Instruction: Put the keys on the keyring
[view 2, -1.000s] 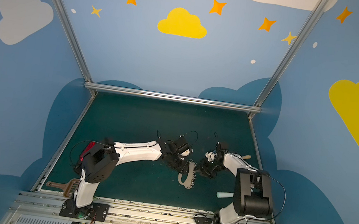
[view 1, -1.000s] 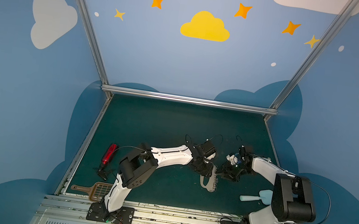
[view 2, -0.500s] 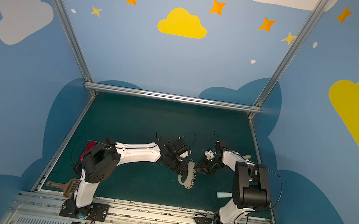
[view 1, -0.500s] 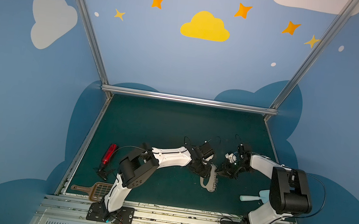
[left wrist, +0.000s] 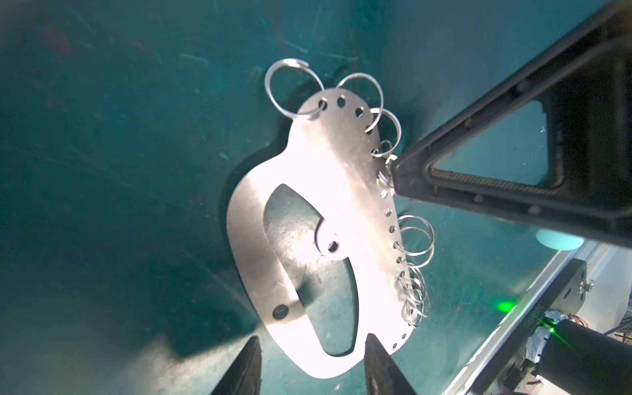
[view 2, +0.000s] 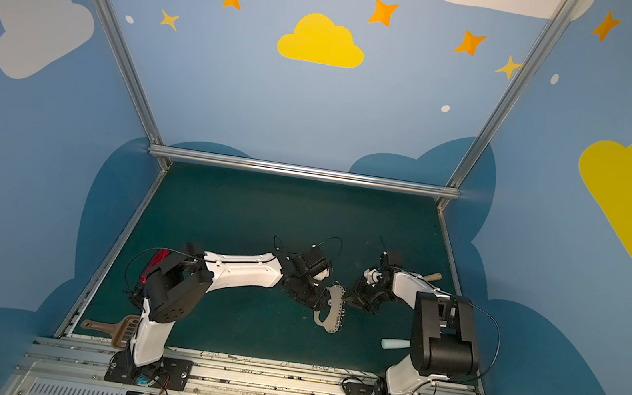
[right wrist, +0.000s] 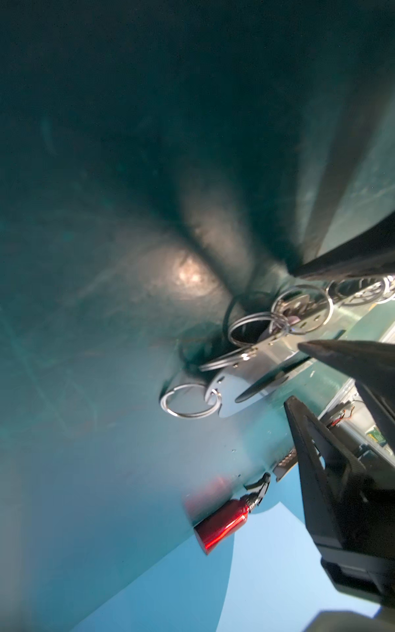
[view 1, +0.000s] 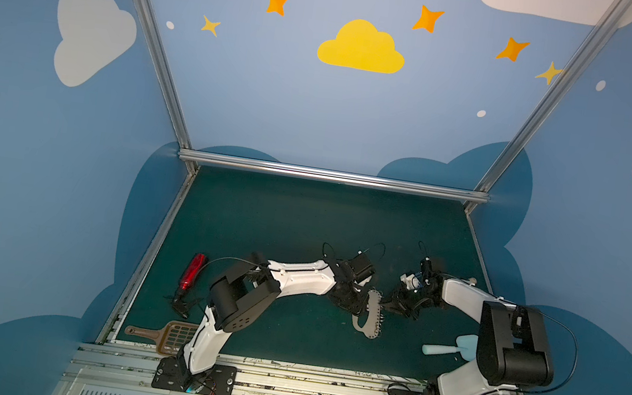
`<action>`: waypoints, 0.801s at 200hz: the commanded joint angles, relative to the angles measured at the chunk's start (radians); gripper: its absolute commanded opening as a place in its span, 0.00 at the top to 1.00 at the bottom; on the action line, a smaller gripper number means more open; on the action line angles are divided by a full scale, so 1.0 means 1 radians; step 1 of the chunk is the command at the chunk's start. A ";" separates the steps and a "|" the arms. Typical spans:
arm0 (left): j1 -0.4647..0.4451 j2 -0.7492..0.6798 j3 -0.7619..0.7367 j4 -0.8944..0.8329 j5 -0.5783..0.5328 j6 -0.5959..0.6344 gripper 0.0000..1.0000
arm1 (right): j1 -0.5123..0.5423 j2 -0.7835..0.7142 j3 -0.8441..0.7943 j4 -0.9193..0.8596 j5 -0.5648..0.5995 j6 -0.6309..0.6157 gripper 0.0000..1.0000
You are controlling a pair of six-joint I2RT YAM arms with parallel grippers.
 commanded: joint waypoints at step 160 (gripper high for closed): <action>0.030 -0.049 -0.034 0.023 0.006 0.012 0.51 | -0.027 0.055 0.008 0.074 -0.023 0.124 1.00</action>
